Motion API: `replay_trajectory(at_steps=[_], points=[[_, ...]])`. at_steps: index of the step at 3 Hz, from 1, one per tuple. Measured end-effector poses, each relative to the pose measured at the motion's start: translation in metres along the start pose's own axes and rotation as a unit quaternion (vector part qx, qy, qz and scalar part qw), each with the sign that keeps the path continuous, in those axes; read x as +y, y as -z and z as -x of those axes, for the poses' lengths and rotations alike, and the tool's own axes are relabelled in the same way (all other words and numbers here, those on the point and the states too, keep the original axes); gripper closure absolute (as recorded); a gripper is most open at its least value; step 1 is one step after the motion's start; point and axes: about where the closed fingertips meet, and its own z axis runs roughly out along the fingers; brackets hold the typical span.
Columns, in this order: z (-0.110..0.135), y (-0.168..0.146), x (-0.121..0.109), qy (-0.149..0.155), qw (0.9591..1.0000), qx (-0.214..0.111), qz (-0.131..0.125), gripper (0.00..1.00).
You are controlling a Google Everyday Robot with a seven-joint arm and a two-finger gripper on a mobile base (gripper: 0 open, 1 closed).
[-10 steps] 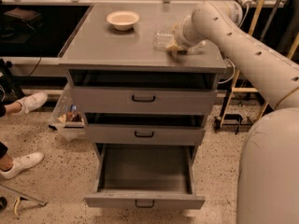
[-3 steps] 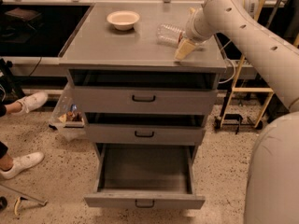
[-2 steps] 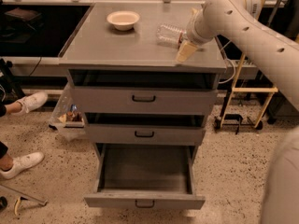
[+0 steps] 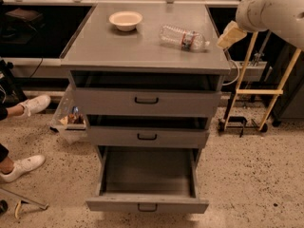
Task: Pick water bottle from bottom drawer and place on counter
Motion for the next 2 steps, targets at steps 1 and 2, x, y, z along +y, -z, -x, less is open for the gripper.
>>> replay_trajectory(at_steps=[1,2], points=[[0.0001,-0.0001,0.0001,0.000,1.0000,0.000,0.000,0.00],[0.0005,0.0083,0.0006,0.002,0.9997,-0.007,0.022,0.00]])
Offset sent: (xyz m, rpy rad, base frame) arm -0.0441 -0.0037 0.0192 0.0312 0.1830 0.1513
